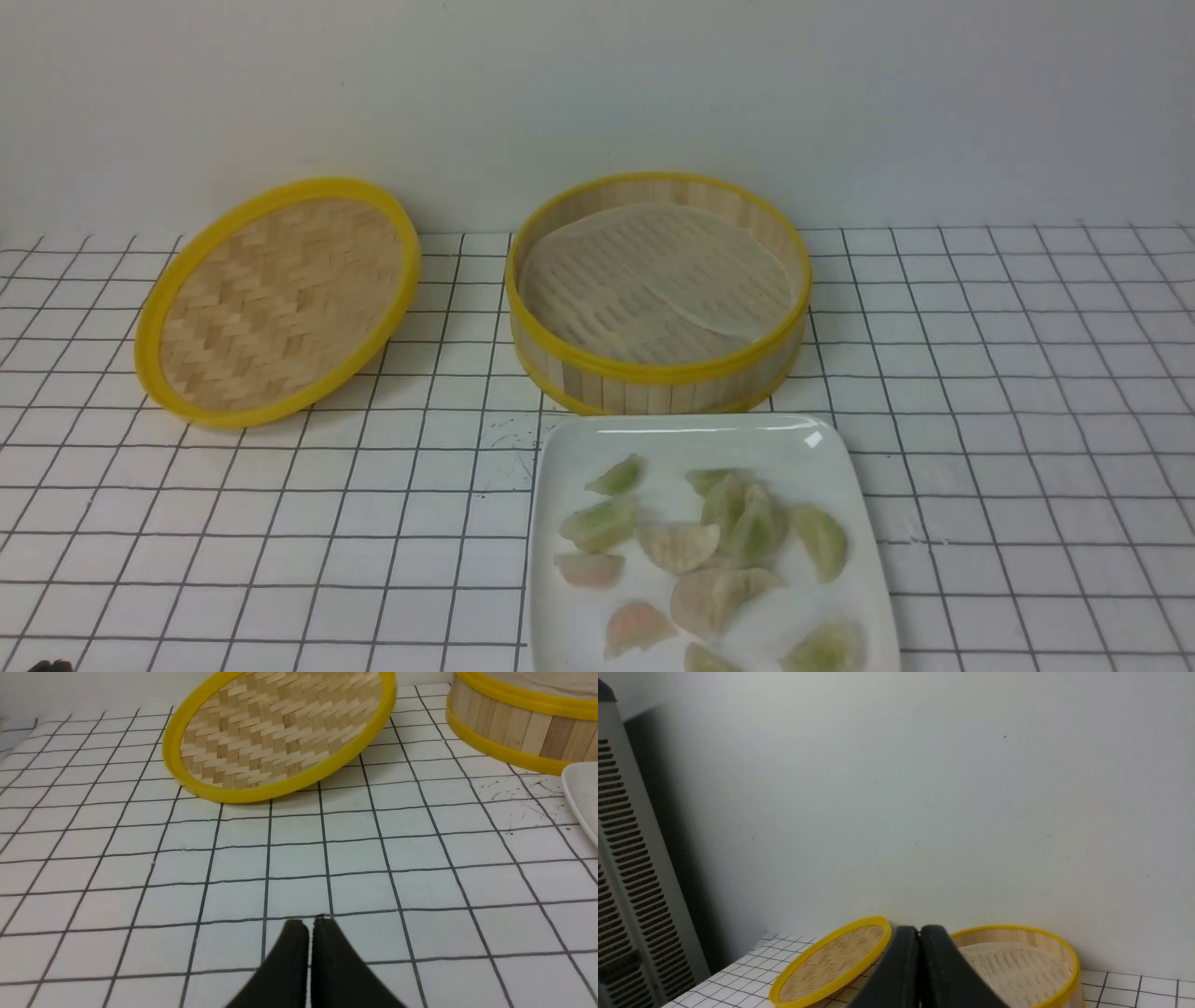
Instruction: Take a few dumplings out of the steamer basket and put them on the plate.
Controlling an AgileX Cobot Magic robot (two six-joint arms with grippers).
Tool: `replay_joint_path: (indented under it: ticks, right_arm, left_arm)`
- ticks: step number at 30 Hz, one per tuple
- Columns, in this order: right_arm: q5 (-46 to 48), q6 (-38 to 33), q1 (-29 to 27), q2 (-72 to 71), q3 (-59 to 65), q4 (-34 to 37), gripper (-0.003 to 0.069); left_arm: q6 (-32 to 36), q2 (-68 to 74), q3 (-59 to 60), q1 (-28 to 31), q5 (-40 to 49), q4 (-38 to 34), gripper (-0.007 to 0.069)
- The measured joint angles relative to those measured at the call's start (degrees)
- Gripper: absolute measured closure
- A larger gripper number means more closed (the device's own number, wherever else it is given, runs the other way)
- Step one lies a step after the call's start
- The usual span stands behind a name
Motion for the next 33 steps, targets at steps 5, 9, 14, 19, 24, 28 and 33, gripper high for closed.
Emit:
replay_joint_path:
  ticks: [5, 9, 14, 19, 24, 28, 33]
  right_arm:
    - [0.0, 0.0, 0.0, 0.0, 0.0, 0.0, 0.0673]
    - [0.0, 0.0, 0.0, 0.0, 0.0, 0.0, 0.0673]
    - [-1.1, -2.4, 0.0, 0.0, 0.6, 0.0, 0.0673]
    - [-4.5, -9.4, 0.0, 0.0, 4.1, 1.5, 0.0673]
    - [-5.7, -10.2, -0.5, 0.0, 9.0, 1.5, 0.0673]
    - [-5.8, -10.3, -7.9, 0.0, 14.3, 0.6, 0.0673]
    - [-5.8, -10.4, -21.2, 0.0, 23.8, -2.9, 0.0673]
  left_arm:
    - [0.0, 0.0, 0.0, 0.0, 0.0, 0.0, 0.0631]
    - [0.0, 0.0, 0.0, 0.0, 0.0, 0.0, 0.0631]
    - [0.0, 0.0, 0.0, 0.0, 0.1, 0.0, 0.0631]
    - [0.0, 0.0, 0.0, 0.0, 0.1, 0.0, 0.0631]
    - [0.0, 0.0, 0.0, 0.0, 0.1, 0.0, 0.0631]
    - [0.0, 0.0, 0.0, 0.0, 0.1, 0.0, 0.0631]
    - [0.0, 0.0, 0.0, 0.0, 0.1, 0.0, 0.0631]
